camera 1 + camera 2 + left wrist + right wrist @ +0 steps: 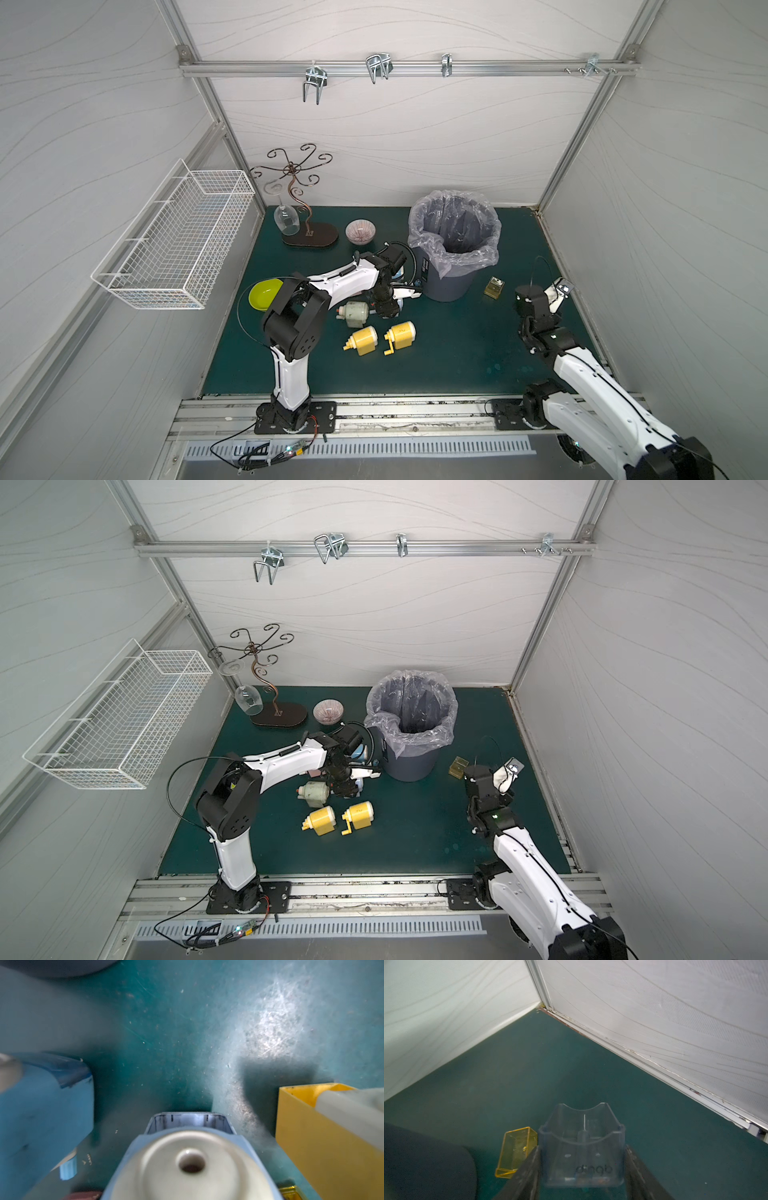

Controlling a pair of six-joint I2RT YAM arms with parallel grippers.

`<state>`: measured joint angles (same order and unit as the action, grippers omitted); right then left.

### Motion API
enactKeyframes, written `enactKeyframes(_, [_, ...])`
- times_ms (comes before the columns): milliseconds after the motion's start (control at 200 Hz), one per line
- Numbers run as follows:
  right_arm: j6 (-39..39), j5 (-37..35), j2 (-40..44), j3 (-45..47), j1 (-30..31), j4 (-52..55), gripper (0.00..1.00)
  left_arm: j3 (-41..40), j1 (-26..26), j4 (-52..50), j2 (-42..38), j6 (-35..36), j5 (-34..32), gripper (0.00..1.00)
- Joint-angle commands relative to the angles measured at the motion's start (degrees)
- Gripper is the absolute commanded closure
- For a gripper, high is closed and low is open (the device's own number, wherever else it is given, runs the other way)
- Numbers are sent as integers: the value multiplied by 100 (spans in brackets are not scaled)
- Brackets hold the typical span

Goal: Take out the pencil sharpener tray and clean the shavings
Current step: Place the container at the center of the board.

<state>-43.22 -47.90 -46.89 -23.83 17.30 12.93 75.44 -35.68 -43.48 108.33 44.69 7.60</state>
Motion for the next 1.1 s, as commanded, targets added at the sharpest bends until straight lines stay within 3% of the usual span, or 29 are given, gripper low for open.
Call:
enactKeyframes(0, [-343, 118, -155, 29, -195, -139, 100, 259, -18, 74, 89, -46, -13, 81])
enactKeyframes(105, [-382, 157, -439, -95, -312, -218, 100, 218, -18, 120, 115, -56, -5, 74])
enactKeyframes(365, [-897, 438, -977, -620, -561, 716, 100, 223, -26, 176, 150, -67, -18, 57])
enactKeyframes(385, [-921, 528, -979, -622, -612, 769, 100, 225, -27, 174, 149, -64, -13, 53])
enactKeyframes(425, [-951, 762, -967, -603, -743, 785, 100, 232, -27, 182, 148, -54, -12, 31])
enactKeyframes(445, [-967, 887, -958, -592, -820, 790, 100, 226, -27, 189, 147, -48, -12, 8])
enactKeyframes(465, [-981, 1026, -945, -581, -898, 790, 100, 233, -27, 184, 145, -33, -12, 1])
enactKeyframes(810, [-899, 1908, -1541, -785, -1248, 869, 100, 200, -35, 250, -85, -72, -150, 1])
enactKeyframes(1096, [-928, 2265, -1881, -1024, -1258, 1196, 100, -10, -44, 791, -981, -448, -636, 0])
